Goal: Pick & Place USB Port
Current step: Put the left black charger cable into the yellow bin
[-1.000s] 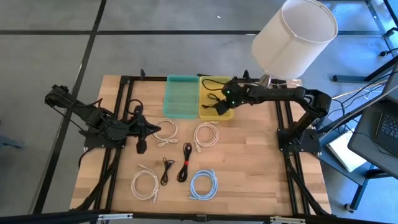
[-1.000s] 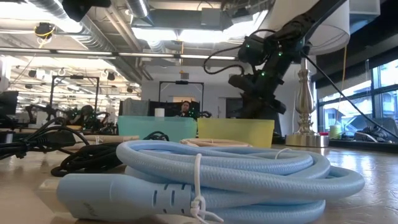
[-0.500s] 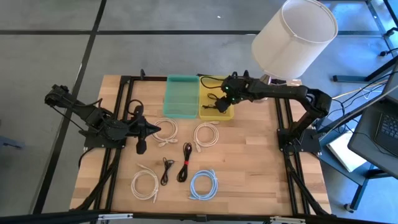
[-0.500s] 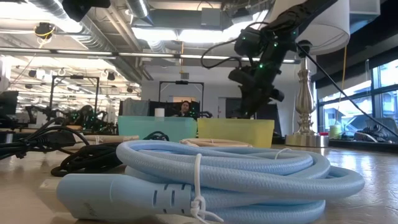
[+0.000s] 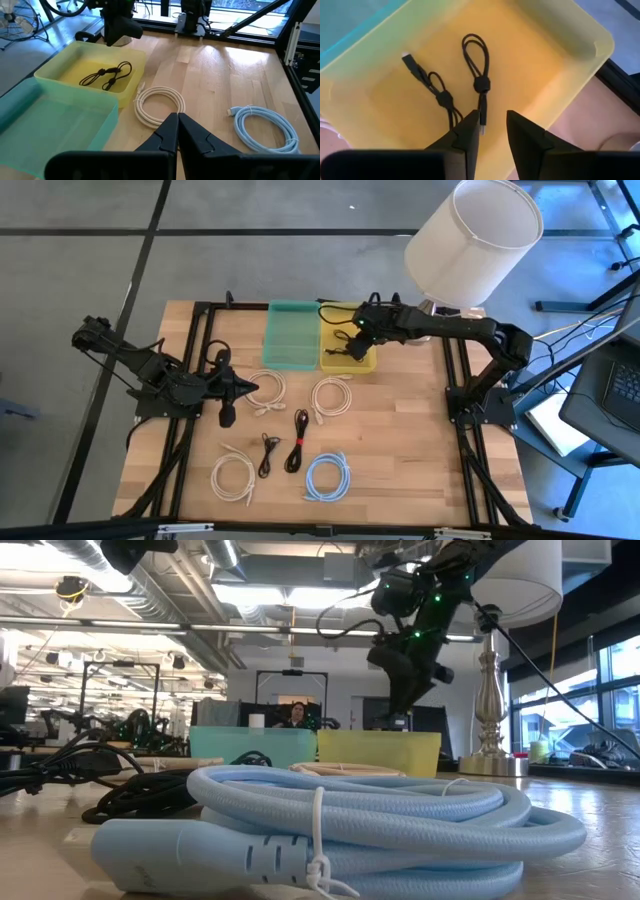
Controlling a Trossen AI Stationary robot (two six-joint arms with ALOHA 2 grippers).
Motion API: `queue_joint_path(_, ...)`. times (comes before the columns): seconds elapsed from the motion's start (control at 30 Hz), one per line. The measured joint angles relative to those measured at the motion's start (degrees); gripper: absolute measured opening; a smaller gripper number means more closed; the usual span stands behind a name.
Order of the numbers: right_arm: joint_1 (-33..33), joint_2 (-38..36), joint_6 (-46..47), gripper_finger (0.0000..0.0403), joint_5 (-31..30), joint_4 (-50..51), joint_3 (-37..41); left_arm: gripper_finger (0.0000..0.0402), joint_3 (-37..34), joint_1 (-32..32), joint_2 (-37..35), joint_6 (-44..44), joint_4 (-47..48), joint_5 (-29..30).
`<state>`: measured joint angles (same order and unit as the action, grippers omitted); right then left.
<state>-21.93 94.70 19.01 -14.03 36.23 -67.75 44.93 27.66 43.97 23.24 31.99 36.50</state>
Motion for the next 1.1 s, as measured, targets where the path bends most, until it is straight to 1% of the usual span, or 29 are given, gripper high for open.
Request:
queue_joint_path(0.1, 0.5, 0.0, -0.08, 0.0092, -0.12, 0.19, 0.0, 0.0003, 0.0, 0.0, 0.0, -0.01, 0.0, -0.01)
queue_joint_path(0.23, 3.59, -1.14, -1.87, 0.0081, -0.29, 0.65, 0.0, 0.0003, 0.0, 0.0, 0.0, -0.01, 0.0, -0.01)
queue_joint_path(0.33, 7.88, -4.02, -2.93, 0.0068, -4.24, 2.93, 0.0, 0.0003, 0.0, 0.0, 0.0, -0.02, 0.02, -0.03)
queue_joint_path(0.43, 12.65, -8.75, -2.2, 0.0052, -8.74, 5.73, 0.0, 0.0003, 0.0, 0.0, -0.12, -0.03, 0.75, -0.07)
queue_joint_path(0.53, 17.58, -14.21, 1.99, 0.0036, -10.48, 8.87, -0.02, 0.0003, 0.0, 0.0, -0.47, -0.01, 1.38, -0.05)
queue_joint_path(0.67, 25.71, -20.92, 9.25, 0.0017, -12.65, 11.88, -0.04, 0.0003, 0.0, 0.0, -1.07, -0.03, 1.38, -0.12)
queue_joint_path(0.77, 31.96, -24.23, 14.29, 0.0006, -14.42, 12.67, -0.02, 0.0003, 0.0, 0.0, -1.59, -0.03, 1.74, -0.15)
queue_joint_path(0.87, 38.14, -25.52, 19.44, 0.0004, -16.58, 12.21, -0.07, 0.0003, 0.0, 0.0, -2.25, -0.01, 2.37, -0.7)
queue_joint_path(0.97, 43.57, -25.47, 25.0, 0.0006, -17.74, 11.99, -0.07, 0.0003, 0.0, -0.02, -3.18, 1.44, 3.1, -4.53)
queue_joint_path(1.03, 46.48, -24.81, 28.13, 0.0007, -17.94, 10.77, -0.07, 0.0003, 0.0, -0.02, -4.08, 4.1, 3.67, -9.24)
queue_joint_path(1.1, 49.02, -24.06, 30.75, 0.0007, -18.18, 10.3, -0.04, 0.0003, 0.0, -0.02, -4.77, 7.79, 3.88, -15.55)
